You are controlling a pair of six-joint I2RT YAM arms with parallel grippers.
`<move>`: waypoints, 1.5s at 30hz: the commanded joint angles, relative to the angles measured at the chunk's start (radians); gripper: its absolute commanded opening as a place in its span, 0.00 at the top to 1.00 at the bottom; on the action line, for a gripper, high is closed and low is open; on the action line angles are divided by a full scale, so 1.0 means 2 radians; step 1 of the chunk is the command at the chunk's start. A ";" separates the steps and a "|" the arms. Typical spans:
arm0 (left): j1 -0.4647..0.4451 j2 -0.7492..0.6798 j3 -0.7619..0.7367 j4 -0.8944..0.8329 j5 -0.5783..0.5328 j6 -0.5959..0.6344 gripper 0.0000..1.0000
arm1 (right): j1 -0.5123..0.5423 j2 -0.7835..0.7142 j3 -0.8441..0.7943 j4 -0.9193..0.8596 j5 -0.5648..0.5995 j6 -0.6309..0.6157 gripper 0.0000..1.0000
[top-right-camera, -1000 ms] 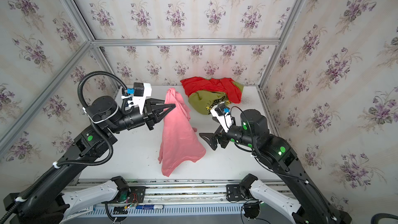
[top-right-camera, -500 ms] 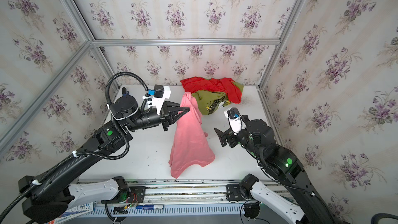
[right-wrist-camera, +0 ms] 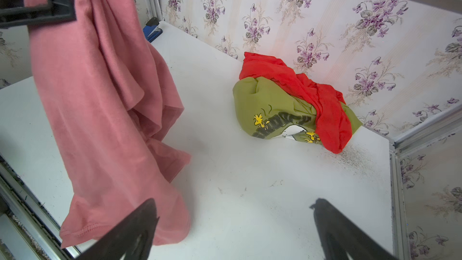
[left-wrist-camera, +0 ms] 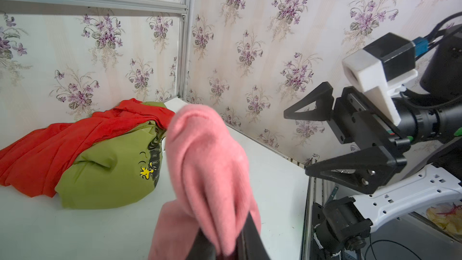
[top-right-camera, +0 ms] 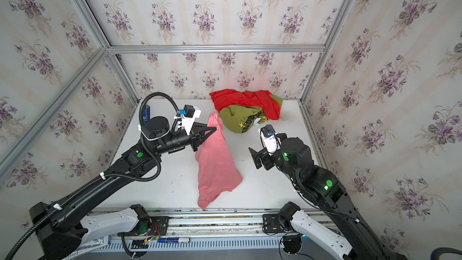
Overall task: Pick out a specific cloth from the pile
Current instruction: 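Lower the pink shirt with the left gripper onto the table nearer the robot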
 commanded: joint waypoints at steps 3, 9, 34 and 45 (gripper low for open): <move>0.036 -0.001 -0.022 0.067 0.024 -0.028 0.90 | 0.000 0.007 -0.006 0.026 -0.003 -0.001 0.00; 0.066 0.003 -0.037 0.070 0.029 -0.038 0.92 | 0.000 0.010 -0.012 0.033 -0.005 0.000 0.00; 0.108 -0.023 -0.050 0.027 0.028 -0.058 0.95 | -0.001 0.022 -0.018 0.047 -0.003 -0.009 0.00; 0.049 -0.064 -0.094 0.023 -0.013 -0.076 0.96 | -0.001 0.012 -0.019 0.046 -0.005 -0.010 0.00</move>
